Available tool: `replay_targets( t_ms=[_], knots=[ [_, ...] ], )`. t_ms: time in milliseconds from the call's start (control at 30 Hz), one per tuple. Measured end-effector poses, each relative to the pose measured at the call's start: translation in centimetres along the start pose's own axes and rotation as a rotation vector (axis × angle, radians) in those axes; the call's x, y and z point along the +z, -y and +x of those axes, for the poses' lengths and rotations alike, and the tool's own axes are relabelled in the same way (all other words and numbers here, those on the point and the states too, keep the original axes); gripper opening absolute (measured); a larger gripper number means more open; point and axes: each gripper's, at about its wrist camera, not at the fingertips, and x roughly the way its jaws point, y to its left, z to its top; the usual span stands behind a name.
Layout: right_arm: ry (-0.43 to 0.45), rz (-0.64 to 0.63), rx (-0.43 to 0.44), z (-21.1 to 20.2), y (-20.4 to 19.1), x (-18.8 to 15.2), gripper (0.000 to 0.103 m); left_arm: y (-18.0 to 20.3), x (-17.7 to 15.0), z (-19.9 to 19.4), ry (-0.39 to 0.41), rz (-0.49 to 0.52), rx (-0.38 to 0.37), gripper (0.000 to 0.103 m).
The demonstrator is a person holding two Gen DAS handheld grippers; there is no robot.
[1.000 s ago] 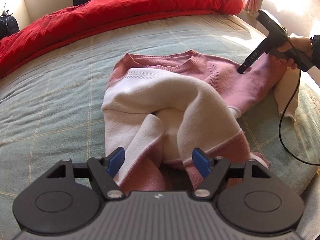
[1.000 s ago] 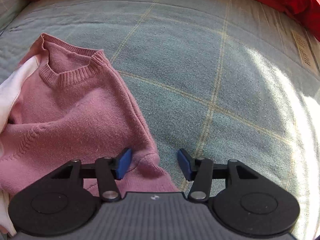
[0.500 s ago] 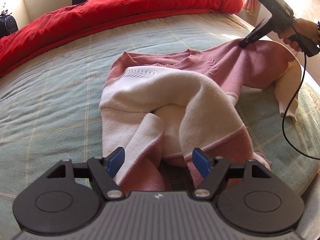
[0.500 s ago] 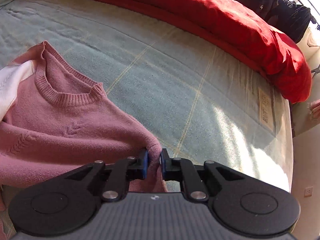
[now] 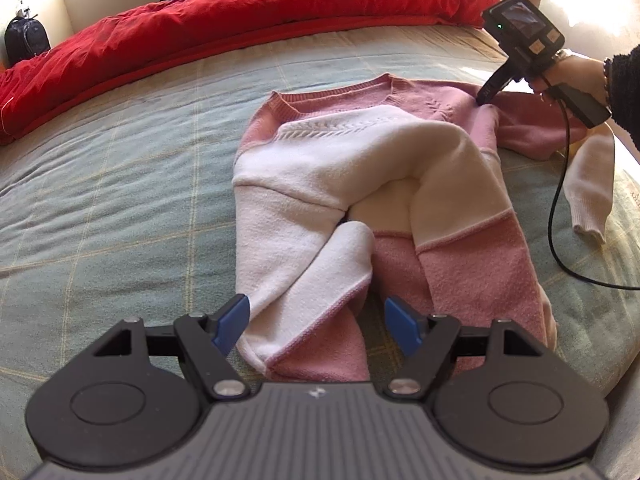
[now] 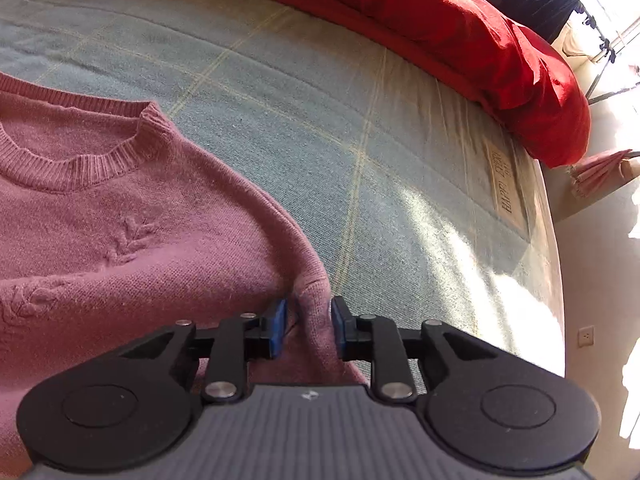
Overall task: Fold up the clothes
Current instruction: 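Regrasp the cream sleeve cuff with the right gripper and pull it straight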
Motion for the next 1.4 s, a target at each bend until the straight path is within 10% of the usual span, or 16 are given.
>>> replay_targets(
  t_ms=[300,700,1133,1200,1267,1400],
  knots=[
    [0.030,0.137,0.155,-7.4,2.2,-2.5,0.041,0.7,-0.4,-1.0,0.023,0.014,-0.013,0.075],
    [-0.061,0.348,0.225,-13.9,5.3,-15.2,0.048,2.9,-2.1,-4.4,0.064,0.078,-0.036,0.075],
    [-0.126,0.642,0.394,-8.2,6.2,-24.4,0.050,5.2,-3.4,-5.9,0.050,0.121,-0.042,0.075],
    [-0.107,0.609,0.396,-8.2,5.6,-24.3,0.044,5.4,-3.4,-6.0,0.045,0.129,-0.037,0.075],
    [-0.093,0.543,0.382,-8.4,4.9,-23.9,0.011,5.4,-3.4,-5.9,0.038,0.134,-0.028,0.075],
    [-0.067,0.471,0.341,-10.0,5.9,-23.3,0.007,5.6,-3.3,-5.5,0.027,0.135,-0.021,0.075]
  ],
)
